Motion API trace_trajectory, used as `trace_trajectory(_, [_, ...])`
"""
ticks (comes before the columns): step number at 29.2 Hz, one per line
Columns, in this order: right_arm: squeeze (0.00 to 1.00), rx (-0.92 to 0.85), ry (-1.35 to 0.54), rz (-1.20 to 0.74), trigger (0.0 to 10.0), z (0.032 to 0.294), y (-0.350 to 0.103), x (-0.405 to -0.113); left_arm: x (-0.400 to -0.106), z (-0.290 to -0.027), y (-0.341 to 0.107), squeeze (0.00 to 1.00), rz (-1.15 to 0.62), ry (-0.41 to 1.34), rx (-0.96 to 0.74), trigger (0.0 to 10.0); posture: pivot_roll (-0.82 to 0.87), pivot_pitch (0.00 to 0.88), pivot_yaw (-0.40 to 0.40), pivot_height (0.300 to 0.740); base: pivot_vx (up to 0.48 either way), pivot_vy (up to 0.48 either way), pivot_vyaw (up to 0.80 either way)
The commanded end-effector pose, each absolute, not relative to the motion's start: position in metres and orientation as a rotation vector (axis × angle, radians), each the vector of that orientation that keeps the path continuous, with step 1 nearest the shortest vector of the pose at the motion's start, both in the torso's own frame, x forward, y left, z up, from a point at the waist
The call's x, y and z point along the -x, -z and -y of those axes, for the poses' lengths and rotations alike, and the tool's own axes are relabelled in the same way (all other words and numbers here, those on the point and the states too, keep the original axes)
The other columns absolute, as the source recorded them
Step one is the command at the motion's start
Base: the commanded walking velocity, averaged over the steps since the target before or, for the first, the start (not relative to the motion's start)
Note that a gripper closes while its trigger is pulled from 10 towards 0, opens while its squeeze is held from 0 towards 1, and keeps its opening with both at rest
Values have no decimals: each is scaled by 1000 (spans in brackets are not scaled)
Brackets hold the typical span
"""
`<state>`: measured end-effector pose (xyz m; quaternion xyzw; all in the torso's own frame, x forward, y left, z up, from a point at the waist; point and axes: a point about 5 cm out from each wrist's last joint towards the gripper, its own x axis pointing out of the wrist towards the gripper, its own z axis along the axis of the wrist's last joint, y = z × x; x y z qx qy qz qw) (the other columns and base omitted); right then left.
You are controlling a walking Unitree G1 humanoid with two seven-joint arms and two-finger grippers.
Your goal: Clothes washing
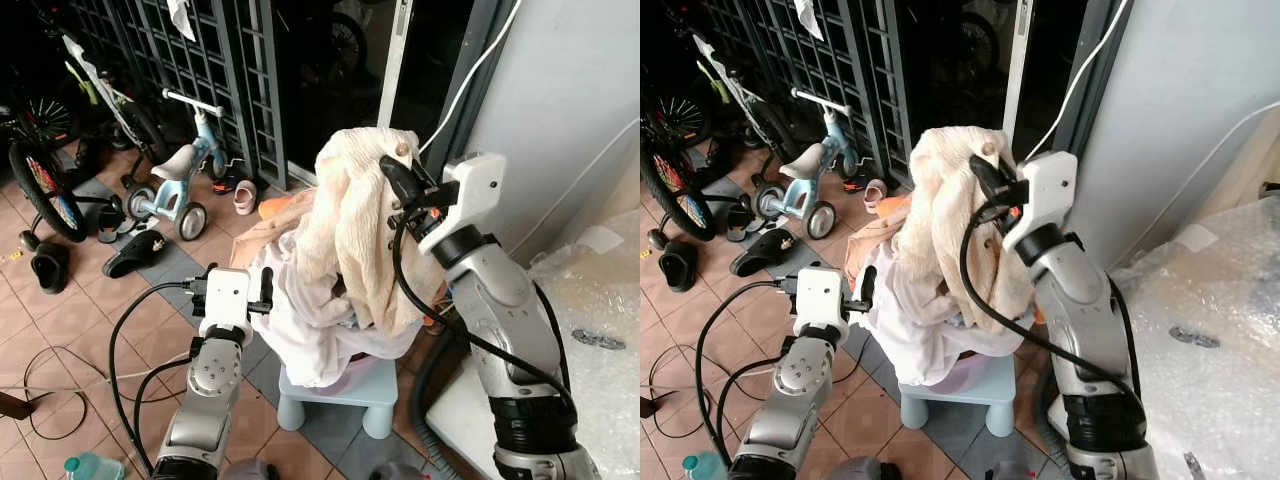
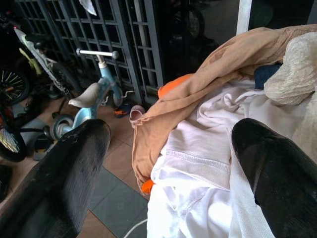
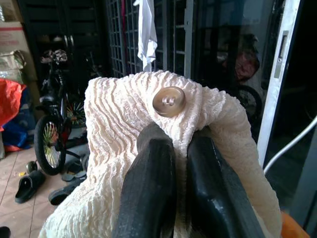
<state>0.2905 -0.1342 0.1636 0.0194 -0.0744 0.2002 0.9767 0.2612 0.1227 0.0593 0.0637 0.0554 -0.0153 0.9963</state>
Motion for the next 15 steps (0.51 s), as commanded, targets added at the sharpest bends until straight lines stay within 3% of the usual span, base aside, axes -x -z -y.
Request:
trace_trajectory(1, [0,-30,-394,180,10000,132,-169,-290,-262,-123,-60,0,-105,31,-128,10000,-69,0,47,740,0,0,0])
trace_trajectory(15, [0,-15,-340,149,10000,134,-156,-291,-263,-124,-61,0,-106,31,-135,10000,-63,0,51,740,-292,0,0])
